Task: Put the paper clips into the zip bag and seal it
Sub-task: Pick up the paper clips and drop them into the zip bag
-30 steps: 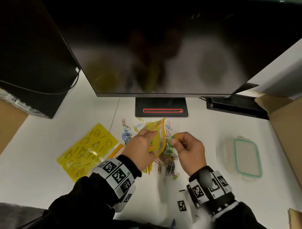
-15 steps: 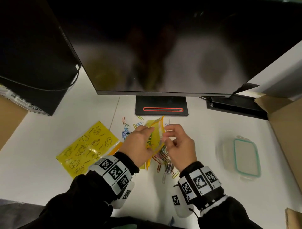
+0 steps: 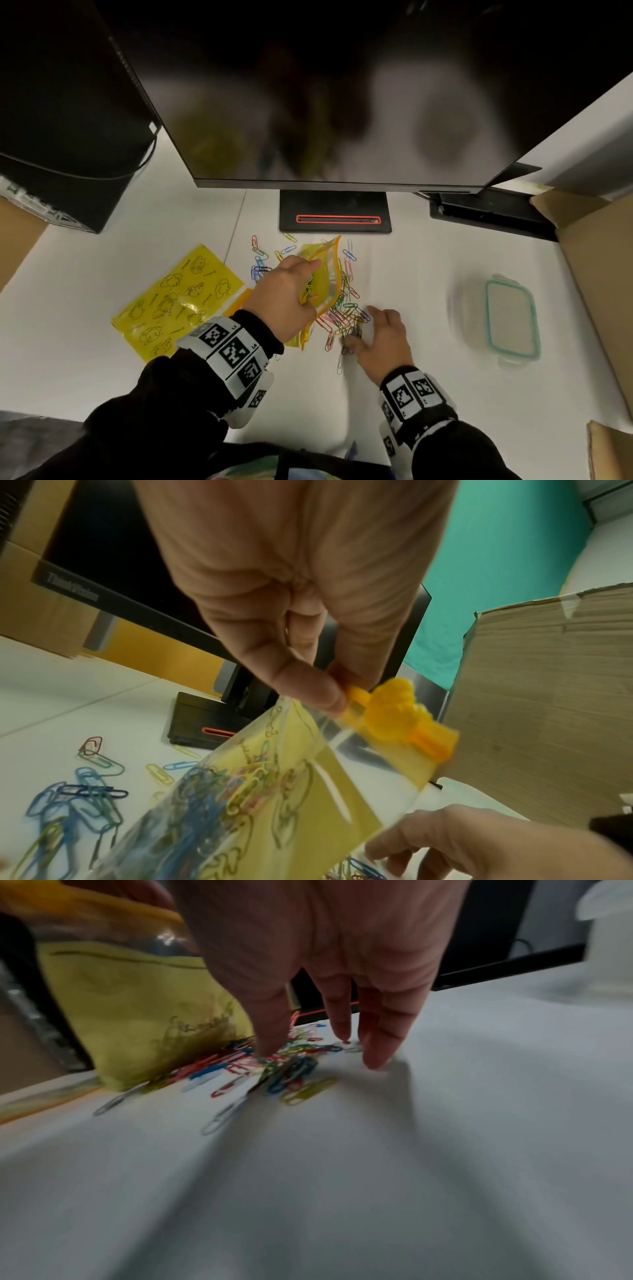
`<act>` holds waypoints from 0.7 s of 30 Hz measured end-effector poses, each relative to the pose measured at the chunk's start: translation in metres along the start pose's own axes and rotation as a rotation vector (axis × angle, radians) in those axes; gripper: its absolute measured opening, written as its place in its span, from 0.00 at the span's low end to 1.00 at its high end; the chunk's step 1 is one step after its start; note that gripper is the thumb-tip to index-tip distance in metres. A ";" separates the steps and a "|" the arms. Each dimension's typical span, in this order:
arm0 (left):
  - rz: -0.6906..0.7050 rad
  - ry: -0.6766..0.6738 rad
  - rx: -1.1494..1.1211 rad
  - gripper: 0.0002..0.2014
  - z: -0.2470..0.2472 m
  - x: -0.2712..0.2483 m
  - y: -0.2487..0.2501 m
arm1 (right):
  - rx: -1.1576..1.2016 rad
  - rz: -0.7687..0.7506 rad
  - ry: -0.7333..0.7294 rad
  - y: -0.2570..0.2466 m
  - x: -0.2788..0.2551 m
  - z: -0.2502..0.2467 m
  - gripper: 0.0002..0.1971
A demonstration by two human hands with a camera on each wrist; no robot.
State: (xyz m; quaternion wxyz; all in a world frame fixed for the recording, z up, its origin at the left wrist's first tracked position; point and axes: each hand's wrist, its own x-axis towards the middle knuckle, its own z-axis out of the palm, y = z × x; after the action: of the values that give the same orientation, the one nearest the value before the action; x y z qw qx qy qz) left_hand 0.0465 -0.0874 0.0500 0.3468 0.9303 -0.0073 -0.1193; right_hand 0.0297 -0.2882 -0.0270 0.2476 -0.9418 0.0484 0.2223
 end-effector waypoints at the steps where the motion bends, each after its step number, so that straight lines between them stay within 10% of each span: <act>1: 0.001 0.002 -0.001 0.32 0.000 0.000 0.000 | -0.009 -0.025 -0.021 -0.005 0.000 0.004 0.39; 21: 0.007 0.011 -0.012 0.32 -0.004 0.002 -0.003 | 0.094 -0.059 0.079 -0.033 0.029 -0.002 0.10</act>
State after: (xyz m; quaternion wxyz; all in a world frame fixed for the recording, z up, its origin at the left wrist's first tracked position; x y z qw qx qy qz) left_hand 0.0491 -0.0826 0.0502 0.3530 0.9288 -0.0078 -0.1129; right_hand 0.0632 -0.2599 -0.0241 0.2958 -0.9381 0.0409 0.1753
